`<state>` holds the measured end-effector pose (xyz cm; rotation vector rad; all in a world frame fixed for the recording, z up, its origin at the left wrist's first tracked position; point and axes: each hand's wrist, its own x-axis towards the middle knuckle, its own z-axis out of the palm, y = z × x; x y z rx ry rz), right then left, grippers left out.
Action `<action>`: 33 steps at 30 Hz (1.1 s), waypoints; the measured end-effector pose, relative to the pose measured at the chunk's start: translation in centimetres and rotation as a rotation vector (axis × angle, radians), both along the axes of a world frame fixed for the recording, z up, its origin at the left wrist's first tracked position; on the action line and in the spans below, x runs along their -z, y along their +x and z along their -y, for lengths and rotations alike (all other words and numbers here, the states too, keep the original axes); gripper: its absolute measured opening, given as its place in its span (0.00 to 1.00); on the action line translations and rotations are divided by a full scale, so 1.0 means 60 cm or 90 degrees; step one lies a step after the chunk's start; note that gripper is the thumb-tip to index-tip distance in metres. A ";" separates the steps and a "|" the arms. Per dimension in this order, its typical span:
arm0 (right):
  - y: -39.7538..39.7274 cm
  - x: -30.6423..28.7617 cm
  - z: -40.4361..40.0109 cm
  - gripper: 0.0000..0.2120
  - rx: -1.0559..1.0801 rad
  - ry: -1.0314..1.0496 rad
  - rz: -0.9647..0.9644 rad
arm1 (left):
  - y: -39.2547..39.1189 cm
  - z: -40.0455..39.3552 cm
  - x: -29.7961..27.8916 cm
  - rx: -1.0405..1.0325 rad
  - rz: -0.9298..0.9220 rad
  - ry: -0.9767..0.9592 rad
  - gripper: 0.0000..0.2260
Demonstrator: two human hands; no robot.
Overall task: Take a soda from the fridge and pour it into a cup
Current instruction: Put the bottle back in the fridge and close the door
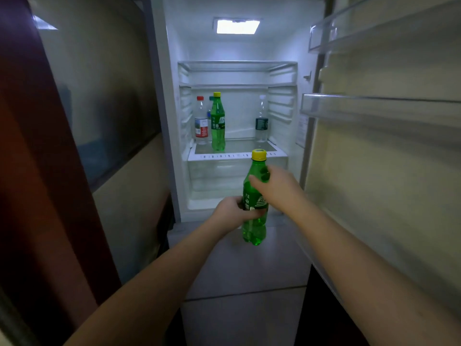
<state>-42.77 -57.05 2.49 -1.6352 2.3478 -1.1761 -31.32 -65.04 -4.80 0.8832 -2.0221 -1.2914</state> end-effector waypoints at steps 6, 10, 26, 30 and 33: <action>-0.033 -0.029 0.066 0.24 -0.030 -0.015 0.050 | -0.020 0.060 -0.021 0.023 -0.079 0.105 0.18; -0.070 -0.047 0.118 0.28 -0.042 -0.043 0.064 | -0.059 0.113 -0.035 0.010 -0.118 0.118 0.21; -0.201 -0.117 0.368 0.30 -0.096 -0.140 0.145 | -0.193 0.339 -0.142 -0.079 -0.159 0.049 0.26; -0.221 -0.136 0.406 0.28 -0.088 -0.167 0.150 | -0.217 0.376 -0.169 -0.078 -0.171 0.019 0.25; -0.232 -0.143 0.434 0.26 -0.091 -0.183 0.157 | -0.232 0.406 -0.186 -0.071 -0.187 0.014 0.24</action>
